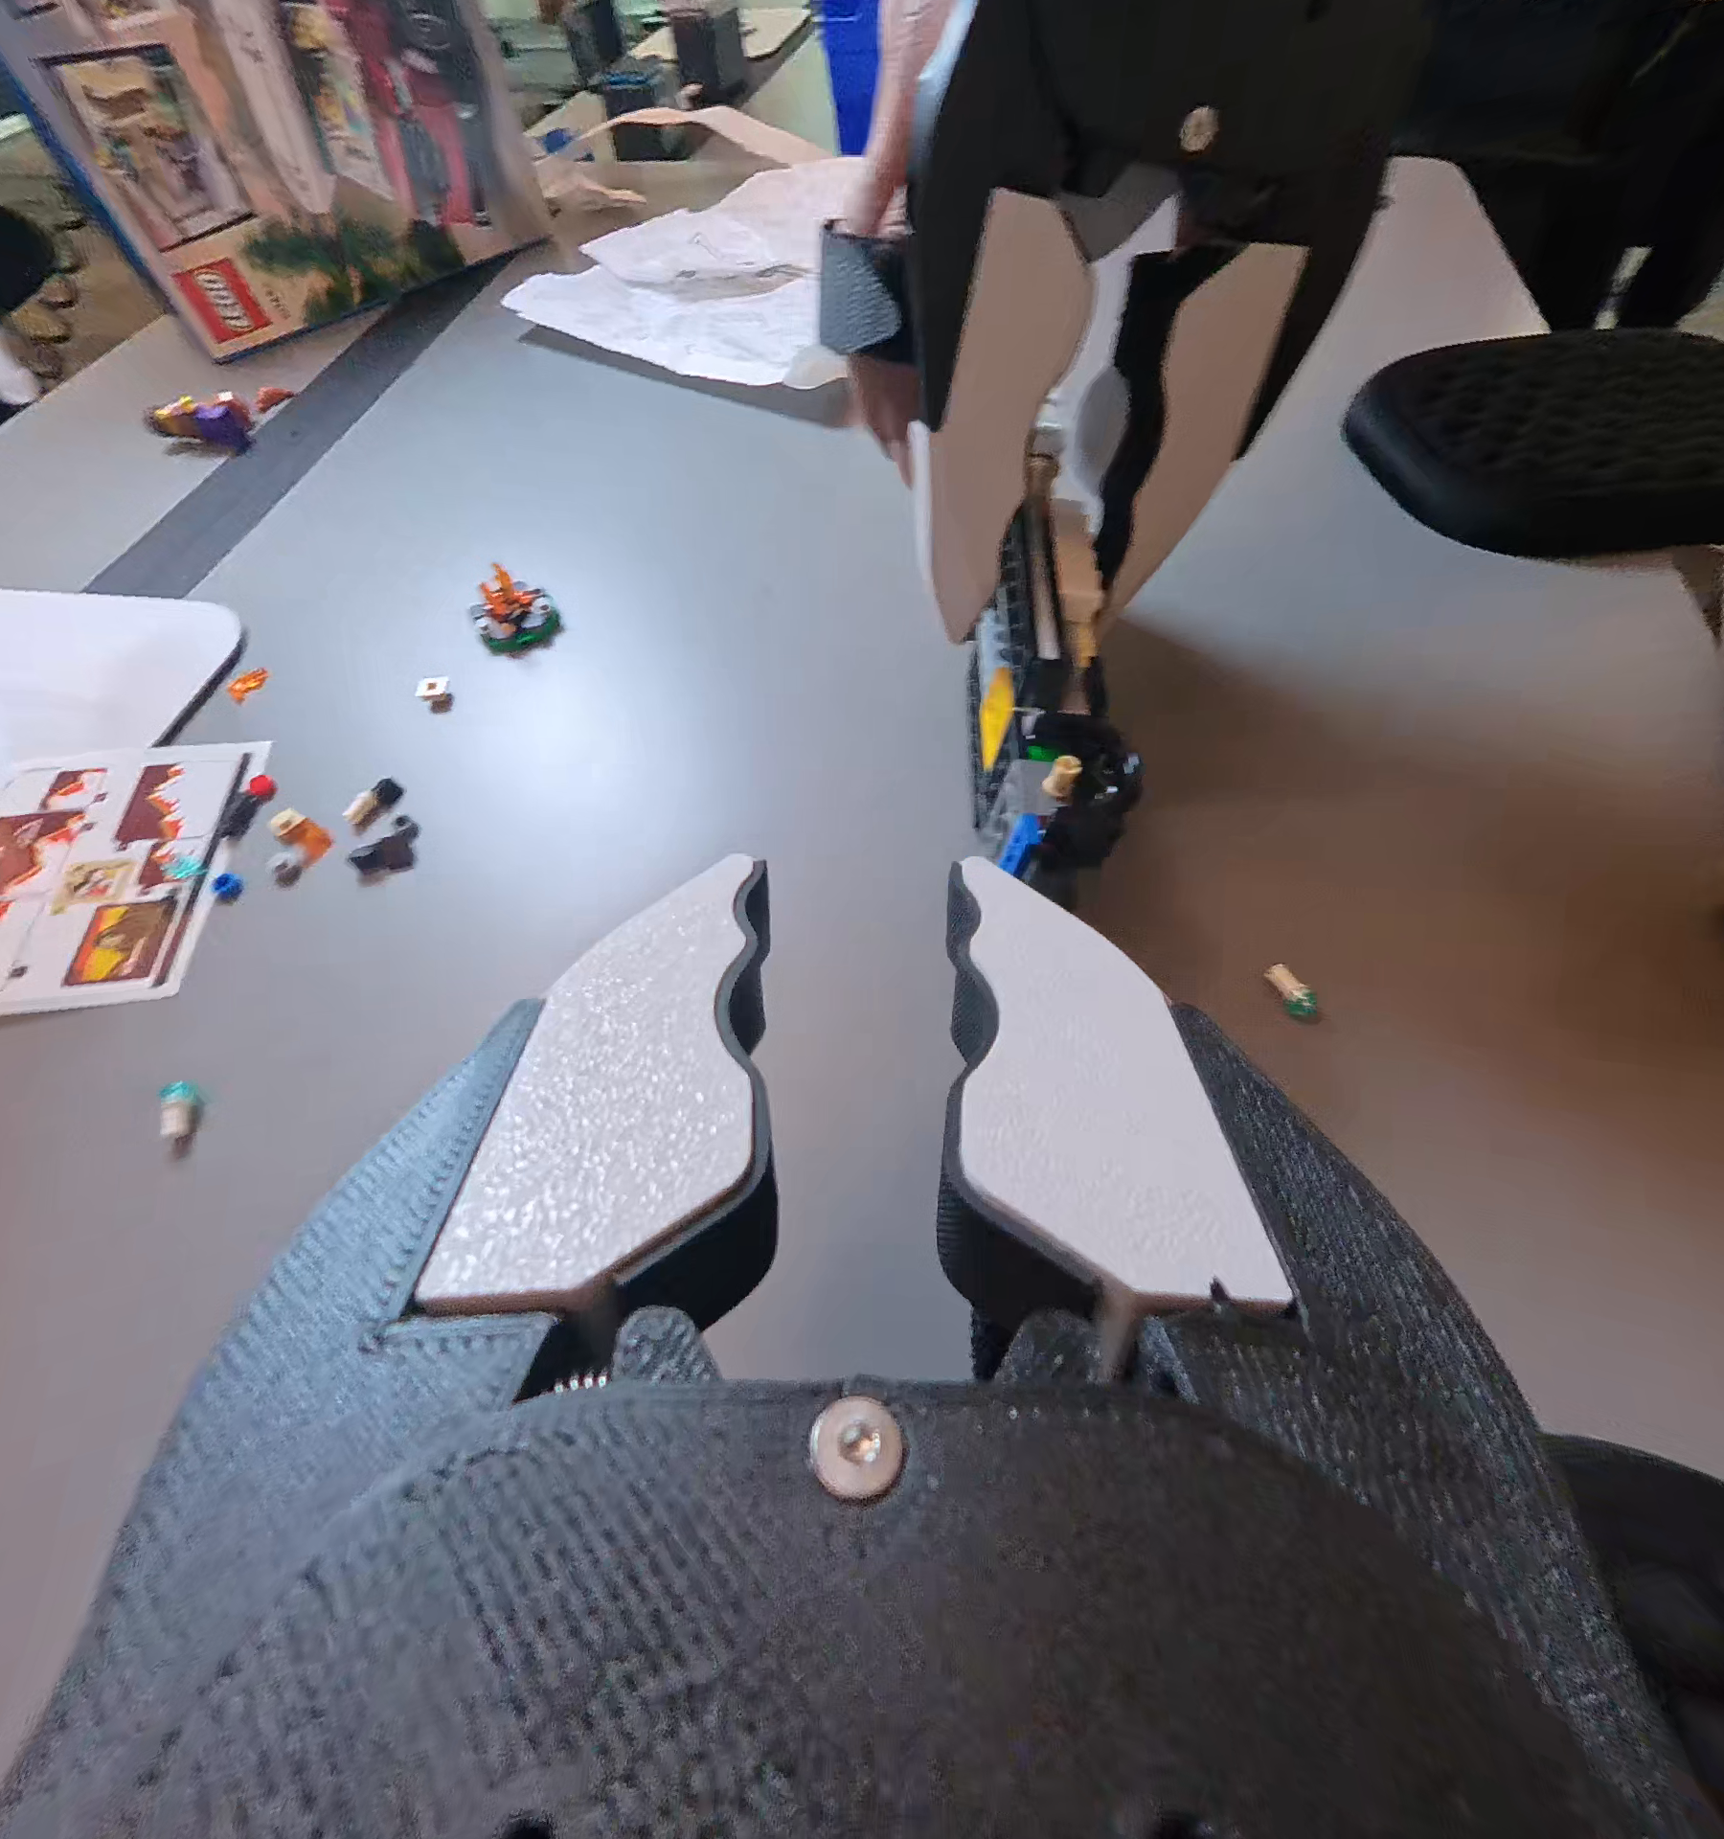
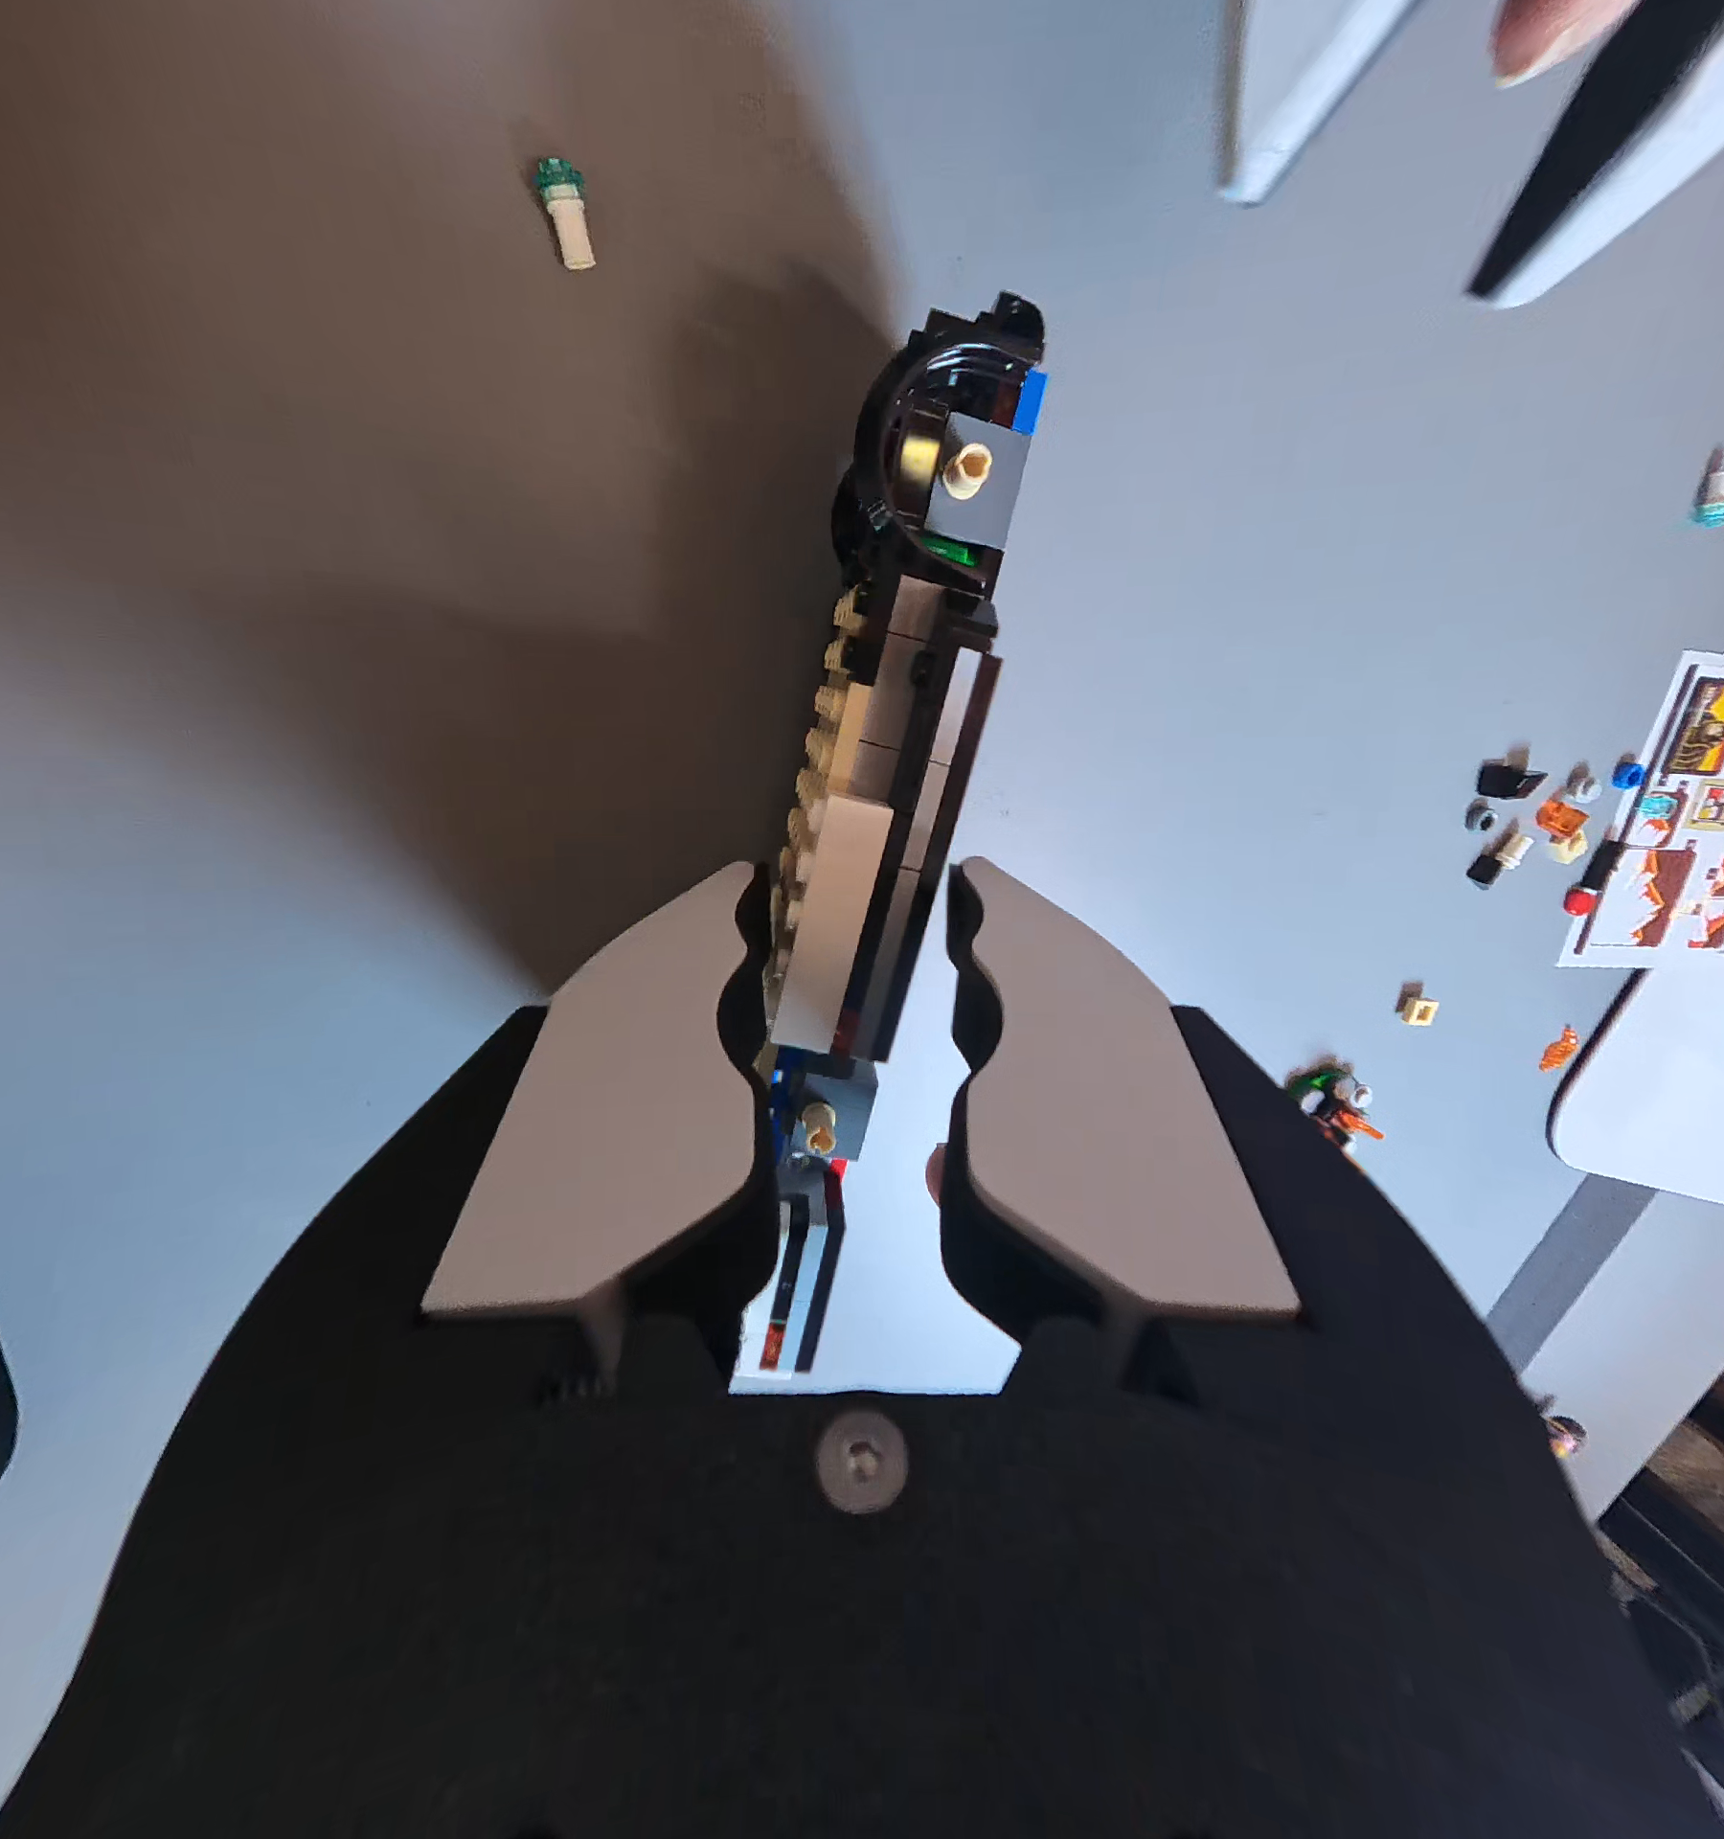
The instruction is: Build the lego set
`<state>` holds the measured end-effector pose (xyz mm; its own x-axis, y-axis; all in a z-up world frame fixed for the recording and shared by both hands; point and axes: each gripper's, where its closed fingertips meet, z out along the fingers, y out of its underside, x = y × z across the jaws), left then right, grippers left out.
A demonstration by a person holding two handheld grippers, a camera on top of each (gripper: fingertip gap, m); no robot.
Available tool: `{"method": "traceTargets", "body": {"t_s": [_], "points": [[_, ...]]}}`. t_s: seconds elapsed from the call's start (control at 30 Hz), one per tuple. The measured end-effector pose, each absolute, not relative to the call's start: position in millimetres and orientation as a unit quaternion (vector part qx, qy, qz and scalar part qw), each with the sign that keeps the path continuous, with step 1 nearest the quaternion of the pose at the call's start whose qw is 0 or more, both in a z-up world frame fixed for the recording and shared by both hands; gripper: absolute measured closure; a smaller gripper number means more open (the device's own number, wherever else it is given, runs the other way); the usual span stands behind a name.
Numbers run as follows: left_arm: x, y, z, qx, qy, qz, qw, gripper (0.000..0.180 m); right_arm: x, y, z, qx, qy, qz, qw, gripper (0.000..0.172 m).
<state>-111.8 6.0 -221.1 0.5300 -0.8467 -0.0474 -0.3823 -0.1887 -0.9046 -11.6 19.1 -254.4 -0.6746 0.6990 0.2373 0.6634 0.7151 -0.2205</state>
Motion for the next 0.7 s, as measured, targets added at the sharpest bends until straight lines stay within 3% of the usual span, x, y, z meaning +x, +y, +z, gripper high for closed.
{"method": "traceTargets", "body": {"t_s": [0.13,0.33,0.57,0.7], "points": [[-144,39,-231,-0.774,0.352,-0.173,0.497,0.150,-12,19,-253,-0.374,-0.912,0.058,0.158,0.135],[-209,93,-258,-0.848,0.264,-0.044,0.458,0.151,-14,20,-241,-0.385,-0.901,0.074,0.186,0.133],[-223,129,-284,-0.886,0.263,-0.057,0.378,0.151,1,24,-214,-0.425,-0.865,0.125,0.237,0.134],[-217,132,-286,-0.888,0.299,-0.067,0.344,0.162,19,32,-209,-0.453,-0.844,0.136,0.253,0.135]]}}
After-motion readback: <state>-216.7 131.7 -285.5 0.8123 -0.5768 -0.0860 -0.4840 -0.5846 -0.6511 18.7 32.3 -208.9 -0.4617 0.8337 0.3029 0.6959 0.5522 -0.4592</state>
